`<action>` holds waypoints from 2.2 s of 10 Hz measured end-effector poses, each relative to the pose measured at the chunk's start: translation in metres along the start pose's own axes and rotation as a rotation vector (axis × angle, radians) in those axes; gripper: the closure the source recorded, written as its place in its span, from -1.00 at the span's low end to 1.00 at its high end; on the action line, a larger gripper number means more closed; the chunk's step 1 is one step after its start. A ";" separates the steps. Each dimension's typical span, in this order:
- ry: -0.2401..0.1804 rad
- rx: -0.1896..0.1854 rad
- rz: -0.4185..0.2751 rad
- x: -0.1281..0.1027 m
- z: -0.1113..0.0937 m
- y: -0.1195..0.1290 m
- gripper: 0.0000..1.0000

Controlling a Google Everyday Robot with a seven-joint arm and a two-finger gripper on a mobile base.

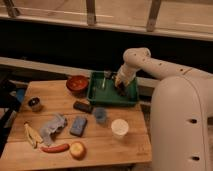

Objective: Wipe tray with brush

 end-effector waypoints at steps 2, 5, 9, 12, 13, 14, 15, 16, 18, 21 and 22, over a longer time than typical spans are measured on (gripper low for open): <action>0.022 -0.050 -0.081 0.013 0.001 0.035 1.00; 0.096 -0.102 -0.187 0.052 -0.001 0.063 1.00; 0.108 -0.110 -0.206 0.058 -0.002 0.065 1.00; 0.145 -0.102 -0.210 0.068 0.001 0.063 1.00; 0.161 -0.095 -0.201 0.076 0.003 0.058 1.00; 0.171 -0.070 -0.171 0.085 0.003 0.044 1.00; 0.169 -0.048 -0.137 0.091 0.001 0.030 1.00; 0.161 -0.031 -0.124 0.093 -0.001 0.020 1.00; 0.135 -0.003 -0.118 0.085 -0.004 0.016 1.00; 0.094 0.013 -0.119 0.056 0.005 0.029 1.00; 0.095 0.008 -0.132 0.052 0.011 0.038 1.00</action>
